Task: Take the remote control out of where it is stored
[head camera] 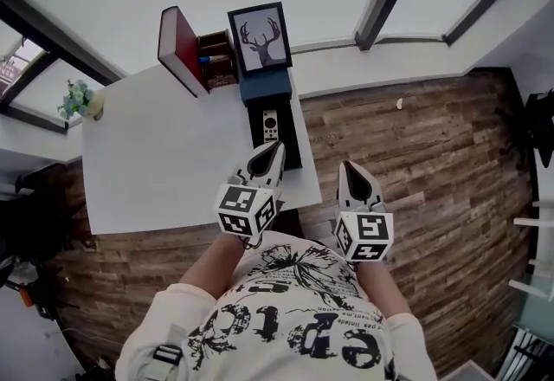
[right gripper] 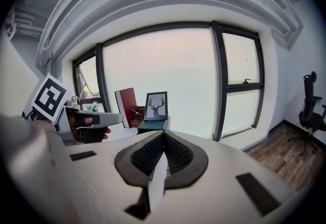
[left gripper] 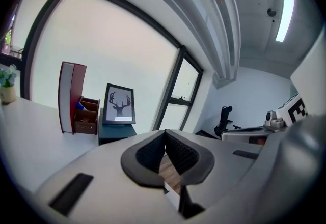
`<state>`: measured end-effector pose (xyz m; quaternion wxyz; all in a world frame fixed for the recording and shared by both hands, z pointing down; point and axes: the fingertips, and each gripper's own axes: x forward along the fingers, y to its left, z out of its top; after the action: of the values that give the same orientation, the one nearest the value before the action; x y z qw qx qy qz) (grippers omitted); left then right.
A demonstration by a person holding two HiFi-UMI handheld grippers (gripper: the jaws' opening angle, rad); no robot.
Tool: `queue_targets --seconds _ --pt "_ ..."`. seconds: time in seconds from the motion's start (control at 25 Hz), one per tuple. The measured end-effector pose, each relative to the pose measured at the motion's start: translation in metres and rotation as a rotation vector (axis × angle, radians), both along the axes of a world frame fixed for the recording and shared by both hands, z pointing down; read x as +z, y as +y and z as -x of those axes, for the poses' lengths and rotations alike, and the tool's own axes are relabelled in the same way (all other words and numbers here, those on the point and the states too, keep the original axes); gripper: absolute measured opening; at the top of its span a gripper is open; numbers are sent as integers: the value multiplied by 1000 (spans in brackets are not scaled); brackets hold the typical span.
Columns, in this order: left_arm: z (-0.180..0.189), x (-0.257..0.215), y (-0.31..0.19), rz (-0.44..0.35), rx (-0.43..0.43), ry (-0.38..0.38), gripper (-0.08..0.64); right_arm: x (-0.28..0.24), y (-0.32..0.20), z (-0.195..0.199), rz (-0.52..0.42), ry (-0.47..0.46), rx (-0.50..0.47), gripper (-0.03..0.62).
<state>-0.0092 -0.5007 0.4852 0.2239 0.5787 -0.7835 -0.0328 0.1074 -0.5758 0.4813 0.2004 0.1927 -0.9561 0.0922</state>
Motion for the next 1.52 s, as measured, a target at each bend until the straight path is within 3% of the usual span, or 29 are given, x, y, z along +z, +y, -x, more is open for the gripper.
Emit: queue_targets --seconds 0.24,0.6,0.76,0.84,1.0,1.16,1.52 --pt "47 36 -4 114 -68 47 11 13 -18 60 22 29 -77 2" --pt "55 109 -12 288 -119 197 11 50 -26 113 83 106 -243 2" --pt "64 135 -18 389 -197 196 14 62 -40 125 110 133 -322 2" --pt "64 148 -21 438 -222 211 105 69 -49 127 122 153 -358 2" --pt "64 170 -26 535 -269 256 182 85 -64 134 152 192 -438 2" --pt "76 182 -35 590 -317 241 228 104 -75 144 170 217 -497 2" --pt "79 206 -37 684 -358 321 270 122 -95 152 160 257 -587 2"
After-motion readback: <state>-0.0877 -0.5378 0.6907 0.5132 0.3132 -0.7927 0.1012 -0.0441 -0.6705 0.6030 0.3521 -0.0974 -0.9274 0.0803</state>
